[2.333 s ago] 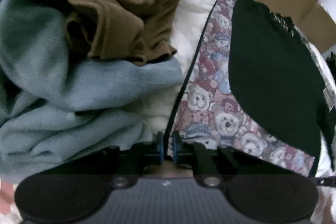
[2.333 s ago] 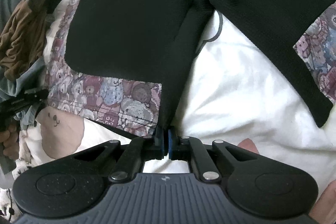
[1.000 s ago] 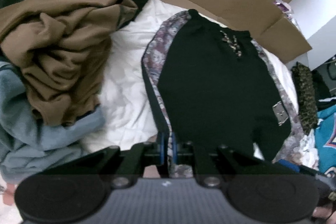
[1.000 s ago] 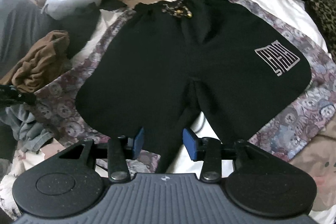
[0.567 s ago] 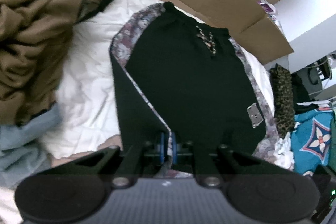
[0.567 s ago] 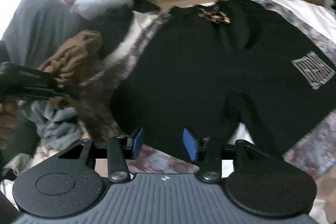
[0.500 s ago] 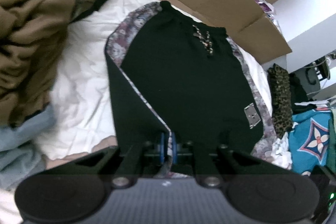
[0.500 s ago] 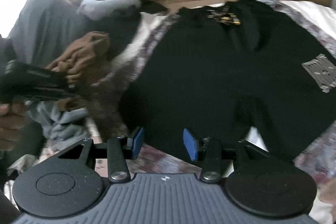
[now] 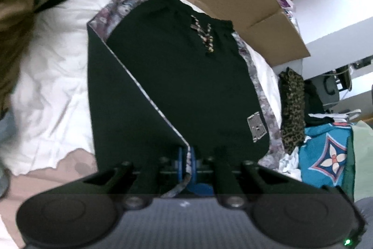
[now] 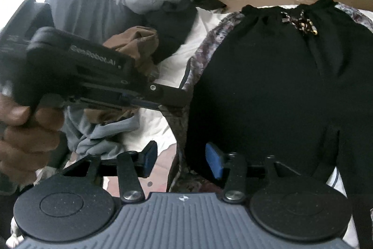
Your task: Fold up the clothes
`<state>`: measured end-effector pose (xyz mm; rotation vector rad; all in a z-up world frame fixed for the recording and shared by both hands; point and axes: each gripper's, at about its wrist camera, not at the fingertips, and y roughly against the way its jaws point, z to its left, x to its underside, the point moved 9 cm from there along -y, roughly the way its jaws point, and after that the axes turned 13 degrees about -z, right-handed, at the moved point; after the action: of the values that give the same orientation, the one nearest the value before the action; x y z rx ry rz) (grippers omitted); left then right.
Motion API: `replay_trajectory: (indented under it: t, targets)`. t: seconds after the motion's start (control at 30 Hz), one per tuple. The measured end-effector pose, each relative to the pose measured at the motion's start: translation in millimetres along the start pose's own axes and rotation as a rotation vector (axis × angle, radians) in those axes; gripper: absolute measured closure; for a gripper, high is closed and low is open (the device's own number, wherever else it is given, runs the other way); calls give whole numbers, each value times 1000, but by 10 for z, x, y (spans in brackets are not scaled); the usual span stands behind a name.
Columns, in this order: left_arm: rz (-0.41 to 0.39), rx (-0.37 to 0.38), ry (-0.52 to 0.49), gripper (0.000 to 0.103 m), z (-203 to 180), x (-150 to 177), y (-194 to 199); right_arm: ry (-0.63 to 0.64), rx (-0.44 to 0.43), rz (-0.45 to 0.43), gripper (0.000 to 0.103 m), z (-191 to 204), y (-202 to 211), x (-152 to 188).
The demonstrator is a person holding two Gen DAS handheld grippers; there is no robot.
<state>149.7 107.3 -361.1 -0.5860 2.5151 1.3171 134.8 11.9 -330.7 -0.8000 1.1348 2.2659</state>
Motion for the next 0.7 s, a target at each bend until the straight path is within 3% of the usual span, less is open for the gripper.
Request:
replay_trajectory:
  t: [0.23, 0.43, 0.6, 0.7]
  targets:
    - [32, 41, 9, 95, -148, 87, -75, 25, 82, 9, 49, -85, -222, -82]
    - [61, 64, 28, 95, -183, 164, -126, 30, 93, -2, 50, -133, -263, -119]
    - [72, 76, 29, 93, -251, 174, -106, 30, 123, -14, 93, -199, -242, -127]
    - [62, 92, 17, 86, -324, 143, -47, 30, 142, -21, 99, -238, -230, -132]
